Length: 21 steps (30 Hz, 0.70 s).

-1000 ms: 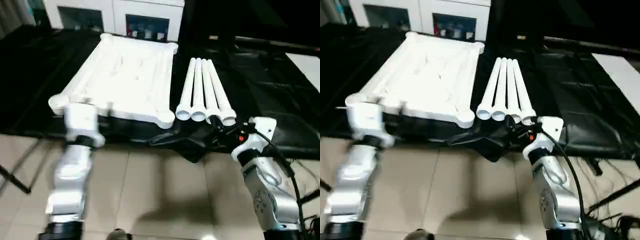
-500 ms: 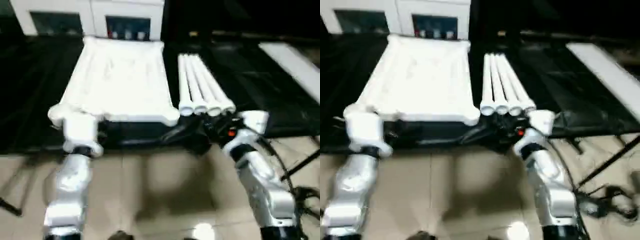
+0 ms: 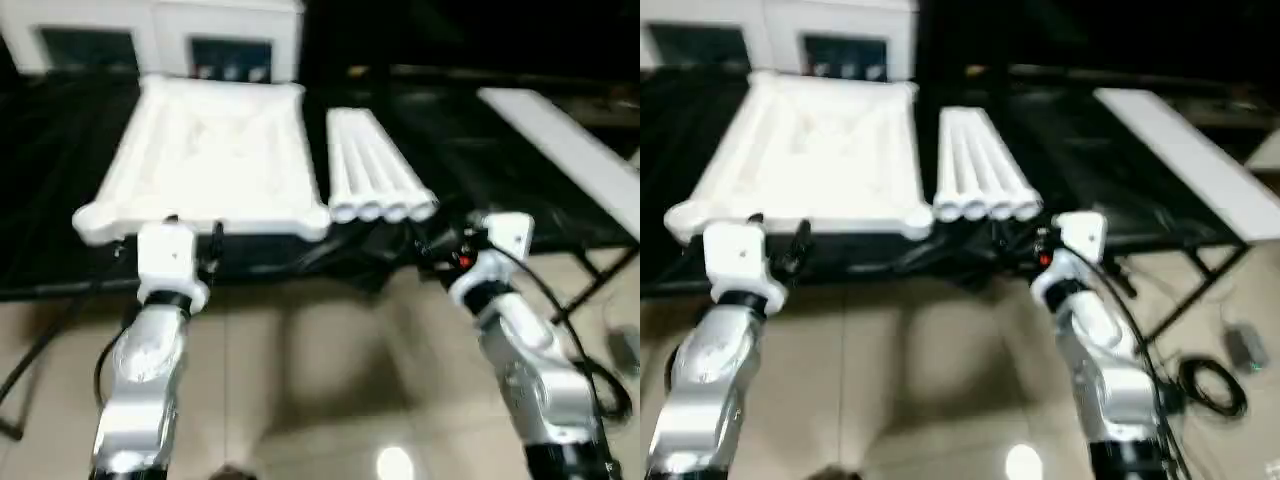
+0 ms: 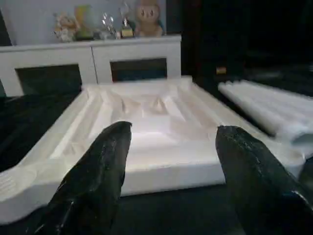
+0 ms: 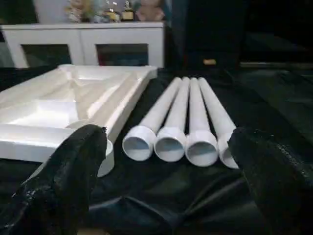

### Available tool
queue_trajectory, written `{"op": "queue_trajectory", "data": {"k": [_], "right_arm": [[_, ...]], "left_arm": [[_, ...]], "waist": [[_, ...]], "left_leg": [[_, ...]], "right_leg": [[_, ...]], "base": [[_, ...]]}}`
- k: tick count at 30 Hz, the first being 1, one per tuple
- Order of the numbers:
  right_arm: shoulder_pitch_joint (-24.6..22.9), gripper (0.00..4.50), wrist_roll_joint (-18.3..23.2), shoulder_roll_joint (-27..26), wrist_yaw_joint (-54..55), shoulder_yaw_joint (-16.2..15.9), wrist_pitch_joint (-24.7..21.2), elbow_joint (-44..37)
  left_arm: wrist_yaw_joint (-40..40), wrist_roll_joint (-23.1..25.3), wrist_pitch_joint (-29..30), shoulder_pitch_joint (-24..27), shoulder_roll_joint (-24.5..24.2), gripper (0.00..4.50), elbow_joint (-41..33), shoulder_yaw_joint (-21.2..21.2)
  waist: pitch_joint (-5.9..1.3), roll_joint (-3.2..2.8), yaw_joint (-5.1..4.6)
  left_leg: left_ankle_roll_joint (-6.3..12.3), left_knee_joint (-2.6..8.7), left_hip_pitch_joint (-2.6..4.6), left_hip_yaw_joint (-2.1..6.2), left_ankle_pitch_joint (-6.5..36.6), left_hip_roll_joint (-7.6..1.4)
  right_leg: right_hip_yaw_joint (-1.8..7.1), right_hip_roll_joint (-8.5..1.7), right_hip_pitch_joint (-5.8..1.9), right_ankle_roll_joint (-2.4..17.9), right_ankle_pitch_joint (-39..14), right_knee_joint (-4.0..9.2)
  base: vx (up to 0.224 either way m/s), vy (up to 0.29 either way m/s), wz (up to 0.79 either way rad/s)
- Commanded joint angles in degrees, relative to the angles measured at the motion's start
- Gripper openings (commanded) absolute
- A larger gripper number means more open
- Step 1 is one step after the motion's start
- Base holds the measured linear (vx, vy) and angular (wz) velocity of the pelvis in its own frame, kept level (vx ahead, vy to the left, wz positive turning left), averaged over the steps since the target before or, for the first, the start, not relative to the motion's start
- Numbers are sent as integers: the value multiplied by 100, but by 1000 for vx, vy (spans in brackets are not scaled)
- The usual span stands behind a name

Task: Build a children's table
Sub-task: Move to table

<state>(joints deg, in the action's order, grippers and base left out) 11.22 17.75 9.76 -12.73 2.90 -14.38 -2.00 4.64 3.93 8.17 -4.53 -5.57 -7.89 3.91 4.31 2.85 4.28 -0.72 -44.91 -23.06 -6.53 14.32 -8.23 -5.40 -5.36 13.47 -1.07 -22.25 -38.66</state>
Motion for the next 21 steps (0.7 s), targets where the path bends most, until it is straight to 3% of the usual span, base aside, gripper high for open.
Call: {"op": "queue_trajectory", "data": {"k": [1, 2, 3, 4, 5, 6, 7, 8, 9, 10, 11, 12, 13, 14, 15, 16, 17, 18, 19, 20, 21], "right_arm": [[-44, 440, 6, 20, -4, 45, -53, -7], [-69, 440, -12, 28, -23, 43, -24, 11], [-73, 440, -25, 33, -20, 47, -15, 30], [-66, 440, -32, 33, -18, 56, -17, 44], [-58, 440, -34, 32, -19, 70, -18, 55], [-51, 440, -15, 32, -37, 75, -32, 41], [-39, 440, -7, 33, -45, 72, -47, 29], [12, 440, 6, 28, -86, 42, -80, 15], [52, 440, 0, 24, -172, -15, -55, 66], [71, 440, -71, 42, -178, -85, -61, 66], [76, 440, -95, 48, -177, -107, -65, 64], [77, 440, -75, 70, -265, -177, -98, -28], [70, 440, -30, 77, -337, -205, -119, -96], [87, 440, -52, 82, -356, -227, -90, -110], [87, 440, -52, 82, -356, -227, -90, -110], [118, 440, -132, 88, -332, -240, -36, -48], [163, 440, -154, 90, -365, -264, -22, 19], [194, 440, -149, 96, -459, -328, -24, 55], [198, 440, -149, 97, -474, -340, -24, 59], [208, 440, -149, 111, -557, -409, -38, 65], [208, 440, -149, 111, -557, -409, -38, 65]], "left_arm": [[46, 60, 50, -118, -72, 315, 66, -74], [105, 54, 37, -126, -108, 315, 125, -94], [91, 80, 6, -125, -122, 315, 155, -93], [69, 94, -9, -128, -125, 315, 166, -87], [53, 90, -6, -128, -120, 315, 166, -74], [53, 65, 22, -123, -111, 315, 140, -59], [58, 54, 29, -126, -112, 315, 119, -52], [66, 11, 32, -143, -130, 315, 93, -24], [50, -20, -23, -147, -135, 315, 155, 6], [-18, 0, -24, -125, -121, 315, 194, 36], [-41, 9, -22, -117, -116, 315, 204, 46], [-87, -11, 4, -89, -78, 315, 192, 73], [-96, -40, 20, -79, -59, 315, 175, 79], [-83, -4, 15, -8, -84, 315, 135, 29], [-83, -4, 15, -8, -84, 315, 135, 29], [-87, 9, 9, 26, -97, 315, 116, 15], [-121, 23, 1, 53, -93, 315, 83, 30], [-150, 16, -9, 62, -86, 315, 81, 72], [-154, 15, -11, 63, -85, 315, 83, 79], [-180, 27, -20, 66, -90, 315, 100, 106], [-180, 27, -20, 66, -90, 315, 100, 106]], "waist": [[-81, 26, 68], [-150, 2, 87], [-328, -202, 42], [-329, -178, -29], [-518, -346, -445], [-581, -401, -490], [-574, -357, -516], [-531, -245, -523], [-505, -109, -543], [-452, -27, -545], [-509, 272, -527], [-443, 432, -279], [-412, 325, -231], [-434, 416, -195], [-437, 213, -207], [-371, 220, -248], [-383, 21, -272], [-321, -252, -332], [-303, -459, -457], [-452, -463, -712], [-468, -387, -671]], "left_leg": [[47, 276, -150, 244, 658, -187], [84, 553, 29, 166, 832, -215], [100, 1143, 451, 45, 867, -270], [578, 1472, 676, 279, 997, -393], [1406, 1683, 1422, 1003, 1100, -1011], [2179, 1469, 1427, 1052, 241, -924], [2419, 1477, 1369, 1064, -173, -948], [2655, 1540, 1262, 967, -446, -890], [2610, 1634, 1206, 827, -511, -785], [2376, 1643, 1089, 621, -278, -612], [1844, 1421, 776, 228, 553, -64], [1385, 457, 341, -63, 1076, 511], [718, 53, 158, 73, 613, 347], [639, -111, -366, 44, 111, 240], [620, -19, -273, 60, -191, 189], [595, 57, -147, 24, -336, 74], [702, 450, -171, -19, -610, -148], [778, 912, -125, 108, -207, -339], [856, 1417, 169, 557, 873, -547], [1827, 1512, 620, 1405, 1065, -576], [2212, 1455, 834, 1626, 1046, -673]], "right_leg": [[747, -928, -317, 1303, -4209, 1361], [576, -698, -331, 1366, -3587, 1287], [203, -191, -301, 1383, -2230, 1097], [110, 199, -57, 1175, -1352, 816], [58, 211, 640, 630, -479, -92], [63, 170, 930, 113, -147, -344], [85, 116, 1040, -33, 11, -431], [167, 50, 1181, -219, 347, -496], [322, -54, 1251, -75, 804, -326], [412, -91, 1144, 197, 1140, -47], [736, -139, 502, 751, 1199, 488], [1269, -604, -63, 1647, -730, 1100], [1258, -671, -140, 2296, -1738, 1089], [670, -764, -373, 2063, -1088, 975], [496, -829, -270, 1853, -903, 1082], [239, -916, -59, 1654, -1170, 1277], [-239, -858, -164, 1349, -1633, 1401], [-746, -598, -423, 728, -1708, 1439], [-896, -50, -309, 330, -1304, 901], [-592, 533, 364, 308, -794, -361], [-321, 483, 665, 342, -969, -429]], "base": [[128, 10, -6], [104, 28, 18], [104, 28, 18], [103, 16, 34], [146, -6, 7], [146, -6, 7], [172, -23, -21], [143, -57, -21], [143, -57, -21], [148, -84, -10], [157, -108, 7], [157, -108, 7], [181, -112, 5], [203, -108, 0], [203, -108, 0], [178, -88, 27], [179, -24, 44], [179, -24, 44], [244, 25, 25], [260, -20, 40], [260, -20, 40]]}}
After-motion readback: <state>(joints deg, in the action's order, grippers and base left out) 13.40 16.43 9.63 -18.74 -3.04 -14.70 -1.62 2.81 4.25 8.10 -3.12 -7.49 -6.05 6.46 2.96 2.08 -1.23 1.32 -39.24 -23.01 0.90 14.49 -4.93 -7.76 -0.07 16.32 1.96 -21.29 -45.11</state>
